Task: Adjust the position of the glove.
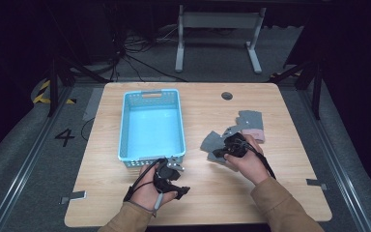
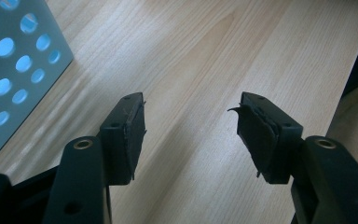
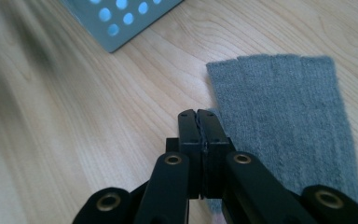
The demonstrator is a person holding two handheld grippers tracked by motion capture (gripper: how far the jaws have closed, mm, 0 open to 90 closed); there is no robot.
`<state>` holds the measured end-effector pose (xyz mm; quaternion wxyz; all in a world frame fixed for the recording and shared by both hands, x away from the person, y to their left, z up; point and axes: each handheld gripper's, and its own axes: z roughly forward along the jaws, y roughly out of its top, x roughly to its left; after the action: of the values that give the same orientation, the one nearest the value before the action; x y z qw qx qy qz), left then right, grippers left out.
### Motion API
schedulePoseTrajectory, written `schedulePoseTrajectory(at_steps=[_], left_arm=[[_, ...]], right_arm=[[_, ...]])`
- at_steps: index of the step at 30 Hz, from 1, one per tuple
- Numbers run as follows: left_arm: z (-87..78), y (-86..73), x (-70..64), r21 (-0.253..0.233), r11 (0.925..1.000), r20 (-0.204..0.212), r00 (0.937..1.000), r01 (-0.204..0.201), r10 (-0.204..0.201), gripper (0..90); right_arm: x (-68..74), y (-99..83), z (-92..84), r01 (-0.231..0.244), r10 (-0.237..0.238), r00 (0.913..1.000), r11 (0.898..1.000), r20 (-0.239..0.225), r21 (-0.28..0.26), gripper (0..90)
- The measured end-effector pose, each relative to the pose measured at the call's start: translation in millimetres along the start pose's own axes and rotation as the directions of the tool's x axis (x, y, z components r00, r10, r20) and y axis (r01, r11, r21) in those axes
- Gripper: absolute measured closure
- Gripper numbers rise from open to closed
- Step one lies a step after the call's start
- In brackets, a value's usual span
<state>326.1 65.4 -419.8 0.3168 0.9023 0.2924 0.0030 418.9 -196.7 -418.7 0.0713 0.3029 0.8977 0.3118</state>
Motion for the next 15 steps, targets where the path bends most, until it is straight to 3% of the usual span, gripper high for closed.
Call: schedulePoseTrajectory(at_steps=[7, 15], left_arm=[[0.7, -0.4, 1.2, 0.007, 1.0000, -0.002, 1.0000, -0.002, 0.002, 41.7], [2.0, -0.4, 0.9, 0.018, 0.9998, 0.000, 1.0000, -0.006, 0.006, 41.3]], right_arm=[[-0.7, 2.4, 15.8, 0.012, -0.012, 0.9999, 1.000, 0.008, 0.027, 90.0], [-4.1, 0.9, 22.2, 0.010, -0.012, 0.9994, 0.998, 0.031, 0.059, 90.0]])
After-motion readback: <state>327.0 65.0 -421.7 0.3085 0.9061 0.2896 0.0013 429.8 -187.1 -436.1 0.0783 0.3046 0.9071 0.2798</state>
